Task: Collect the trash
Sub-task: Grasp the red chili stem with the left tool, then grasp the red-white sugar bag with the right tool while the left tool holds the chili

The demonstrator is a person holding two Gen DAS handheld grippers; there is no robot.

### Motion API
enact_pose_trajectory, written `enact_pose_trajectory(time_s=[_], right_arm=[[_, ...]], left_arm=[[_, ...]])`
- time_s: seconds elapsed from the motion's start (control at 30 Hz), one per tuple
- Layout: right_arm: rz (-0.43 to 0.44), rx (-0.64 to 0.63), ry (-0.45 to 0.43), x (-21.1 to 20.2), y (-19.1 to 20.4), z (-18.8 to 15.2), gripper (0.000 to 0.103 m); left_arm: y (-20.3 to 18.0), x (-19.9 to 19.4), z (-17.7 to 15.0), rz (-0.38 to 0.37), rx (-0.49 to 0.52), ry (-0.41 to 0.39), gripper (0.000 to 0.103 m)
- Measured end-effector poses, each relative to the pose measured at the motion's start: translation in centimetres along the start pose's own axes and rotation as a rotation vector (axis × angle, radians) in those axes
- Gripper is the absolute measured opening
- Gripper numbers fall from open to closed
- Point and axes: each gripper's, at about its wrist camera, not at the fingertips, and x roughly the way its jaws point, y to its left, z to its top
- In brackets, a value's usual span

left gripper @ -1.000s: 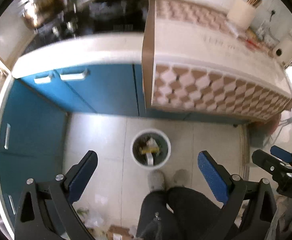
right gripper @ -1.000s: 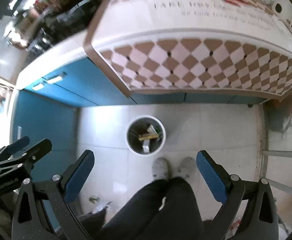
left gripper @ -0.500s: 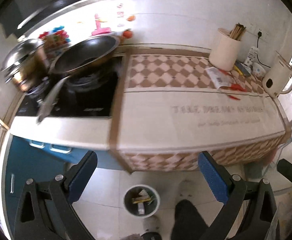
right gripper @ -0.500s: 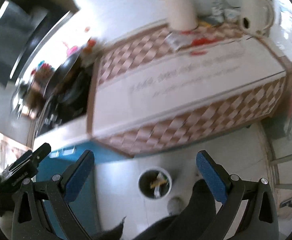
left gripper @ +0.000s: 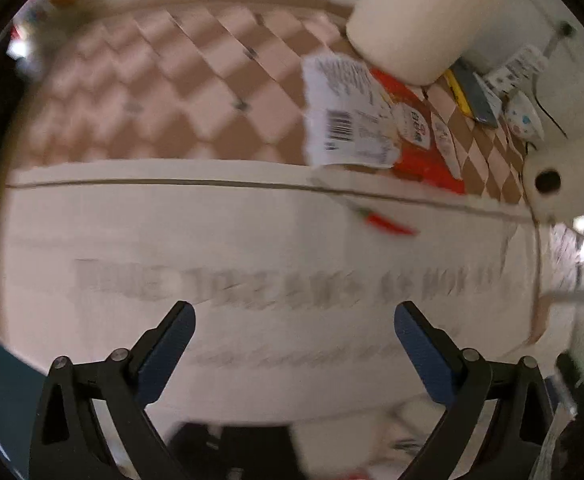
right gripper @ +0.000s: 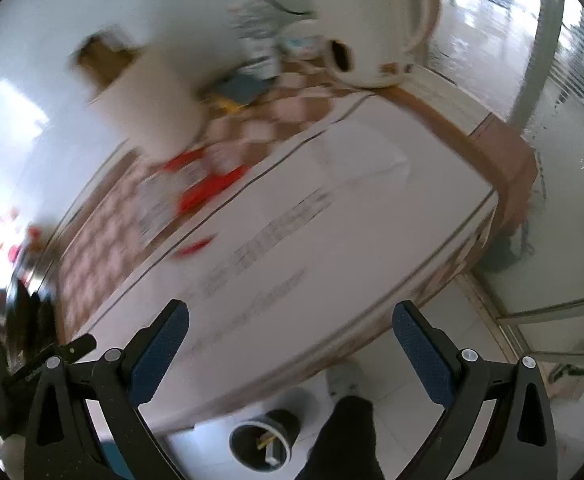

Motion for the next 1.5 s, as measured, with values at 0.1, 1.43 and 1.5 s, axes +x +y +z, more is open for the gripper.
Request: enact_pose_trajectory(time_s=[0.1, 1.43, 1.5], right_arm=[[-0.011, 0.057, 0.029, 3.4, -2.3, 4.6, 0.103], [0.707, 0.311, 0.790, 26.7, 14.7, -4.5, 0.078], [0.751, 0.385, 0.775, 27.4, 15.5, -5.4, 0.078]], left_arm=[[-1.2, 3.4, 2.6, -0.063, -0.109, 0.065, 0.079], [10.1, 0.4, 3.1, 0.284, -0.241, -0.090, 0.006], [11.6, -0.1, 2.7, 0.285, -0.248, -0.091, 0.006]])
